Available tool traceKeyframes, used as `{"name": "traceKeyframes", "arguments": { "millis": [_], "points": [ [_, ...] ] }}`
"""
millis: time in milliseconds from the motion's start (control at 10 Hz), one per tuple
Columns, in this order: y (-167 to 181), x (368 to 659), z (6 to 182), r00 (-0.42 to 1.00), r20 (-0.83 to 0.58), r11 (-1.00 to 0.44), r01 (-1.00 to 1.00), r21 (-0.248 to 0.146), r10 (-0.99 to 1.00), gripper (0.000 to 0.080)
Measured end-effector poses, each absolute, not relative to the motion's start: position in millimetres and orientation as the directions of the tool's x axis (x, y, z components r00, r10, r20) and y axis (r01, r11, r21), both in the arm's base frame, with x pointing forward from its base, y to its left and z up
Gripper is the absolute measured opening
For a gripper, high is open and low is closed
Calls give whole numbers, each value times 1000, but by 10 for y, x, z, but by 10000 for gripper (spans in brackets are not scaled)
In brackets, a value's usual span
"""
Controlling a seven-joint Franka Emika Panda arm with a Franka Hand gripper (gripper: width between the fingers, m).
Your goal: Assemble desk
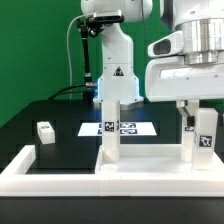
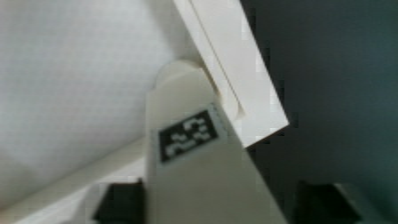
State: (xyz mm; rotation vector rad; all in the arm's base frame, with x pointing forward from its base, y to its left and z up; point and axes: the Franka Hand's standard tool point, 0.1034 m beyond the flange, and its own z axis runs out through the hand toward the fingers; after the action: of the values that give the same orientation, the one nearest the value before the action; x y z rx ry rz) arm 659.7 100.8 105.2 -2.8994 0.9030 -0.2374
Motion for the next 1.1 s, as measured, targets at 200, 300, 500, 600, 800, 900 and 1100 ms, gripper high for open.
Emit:
{"name": "traceKeyframes", "arguments": {
  "millis": [200,300,500,600,800,900,1100],
  "points": [
    [997,6590,1050,747,102,-753,-642,-146,-657,304],
    [993,6586,1050,664,81,-668,-728,-155,-743,304],
    [955,6605,1047,414,19,-412,-898,-156,-910,301],
    [964,6627,1047,296,-19,-291,-947,-137,-955,301],
    [991,6644,1038,-26,-98,37,-992,-117,-995,300],
    [997,6638,1033,-75,-109,87,-990,-115,-991,300],
    [1003,6636,1026,-63,-107,75,-990,-115,-992,505]
  ]
}}
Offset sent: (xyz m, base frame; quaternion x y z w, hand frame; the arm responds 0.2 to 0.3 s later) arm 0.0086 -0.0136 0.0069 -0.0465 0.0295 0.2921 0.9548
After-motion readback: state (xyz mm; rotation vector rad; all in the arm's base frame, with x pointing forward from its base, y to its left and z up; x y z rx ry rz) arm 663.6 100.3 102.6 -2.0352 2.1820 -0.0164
